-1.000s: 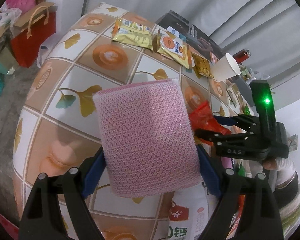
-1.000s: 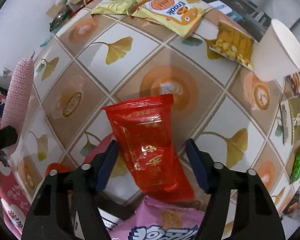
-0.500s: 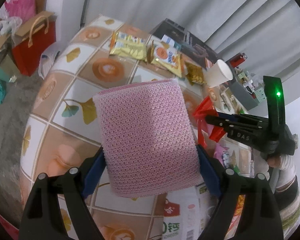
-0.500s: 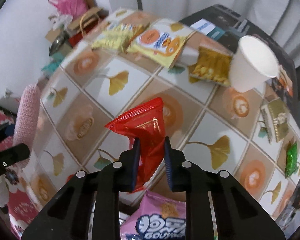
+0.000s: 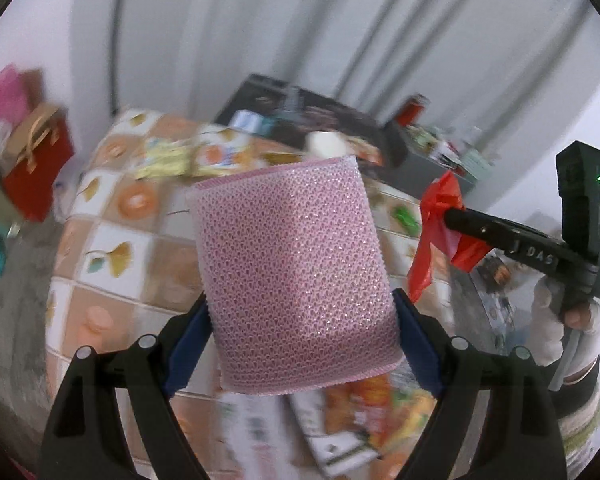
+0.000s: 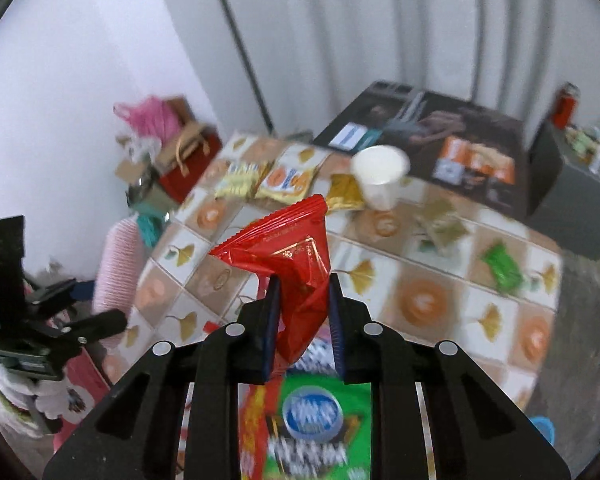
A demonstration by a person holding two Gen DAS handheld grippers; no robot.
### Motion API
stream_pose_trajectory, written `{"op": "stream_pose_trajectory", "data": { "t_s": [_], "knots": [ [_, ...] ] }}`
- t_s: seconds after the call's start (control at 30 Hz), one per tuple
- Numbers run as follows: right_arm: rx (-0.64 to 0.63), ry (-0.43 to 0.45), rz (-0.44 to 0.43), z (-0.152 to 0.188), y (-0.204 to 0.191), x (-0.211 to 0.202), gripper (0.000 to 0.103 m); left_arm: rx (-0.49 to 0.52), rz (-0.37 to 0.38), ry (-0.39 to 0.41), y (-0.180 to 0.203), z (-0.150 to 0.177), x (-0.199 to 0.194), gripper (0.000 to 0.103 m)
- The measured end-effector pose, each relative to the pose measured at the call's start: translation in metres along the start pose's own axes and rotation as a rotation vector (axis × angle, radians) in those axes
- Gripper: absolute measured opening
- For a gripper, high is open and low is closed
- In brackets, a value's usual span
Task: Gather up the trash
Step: 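Carry pad and red packet to the blue wastebasket and open both grippers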
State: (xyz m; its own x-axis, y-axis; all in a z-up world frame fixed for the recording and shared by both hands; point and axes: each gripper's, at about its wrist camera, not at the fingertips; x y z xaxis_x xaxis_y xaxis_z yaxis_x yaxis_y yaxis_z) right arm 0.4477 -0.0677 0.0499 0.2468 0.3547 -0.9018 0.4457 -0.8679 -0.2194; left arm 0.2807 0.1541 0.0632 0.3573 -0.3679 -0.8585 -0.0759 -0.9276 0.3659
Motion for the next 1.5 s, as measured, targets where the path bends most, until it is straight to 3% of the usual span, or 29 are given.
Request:
{"op": "stream_pose_trajectory", "data": {
  "t_s": [0.2, 0.4, 0.6, 0.8, 1.07, 1.17, 1.23, 1.3, 1.5],
  "knots": [
    [0.149, 0.106, 0.044, 0.096, 0.075, -0.084, 0.021, 0.202, 0.049, -0.053, 0.118, 0.023, 0.014, 0.084],
    [0.38, 0.127, 0.078, 0.208, 0.163, -0.117, 0.021, 0.404, 0.119, -0.178, 0.244, 0.053, 0.065, 0.084],
    [0.63, 0.104, 0.074, 0.317, 0.253, -0.114, 0.021, 0.582, 0.152, -0.344, 0.367, 0.097, 0.145, 0.084],
    [0.865, 0.061, -0.005, 0.395, 0.34, -0.061, 0.021, 0.665, 0.13, -0.495, 0.455, 0.133, 0.247, 0.084],
    [1.123, 0.037, -0.133, 0.437, 0.432, 0.034, 0.022, 0.65, 0.082, -0.639, 0.503, 0.136, 0.387, 0.085],
    [1.193, 0.046, -0.163, 0.456, 0.458, 0.058, 0.029, 0.626, 0.08, -0.65, 0.51, 0.133, 0.426, 0.087],
    [1.238, 0.066, -0.213, 0.468, 0.472, 0.08, 0.046, 0.606, 0.083, -0.649, 0.513, 0.131, 0.453, 0.089],
    [1.287, 0.083, -0.249, 0.479, 0.481, 0.099, 0.053, 0.589, 0.071, -0.642, 0.512, 0.131, 0.47, 0.09],
    [1.379, 0.081, -0.311, 0.5, 0.492, 0.147, 0.061, 0.525, 0.086, -0.649, 0.51, 0.13, 0.501, 0.09]
  ]
}}
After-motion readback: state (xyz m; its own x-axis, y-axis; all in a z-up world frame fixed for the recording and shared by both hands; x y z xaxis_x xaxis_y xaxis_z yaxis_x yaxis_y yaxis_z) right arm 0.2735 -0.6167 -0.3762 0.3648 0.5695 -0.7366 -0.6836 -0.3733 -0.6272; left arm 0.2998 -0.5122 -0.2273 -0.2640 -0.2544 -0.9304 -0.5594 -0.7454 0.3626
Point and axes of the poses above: each gripper's, at about its wrist camera, not at the fingertips, and x roughly the way its jaws point, y to its right, z to its underside, and after that the axes turned 13 degrees about -y, right-handed
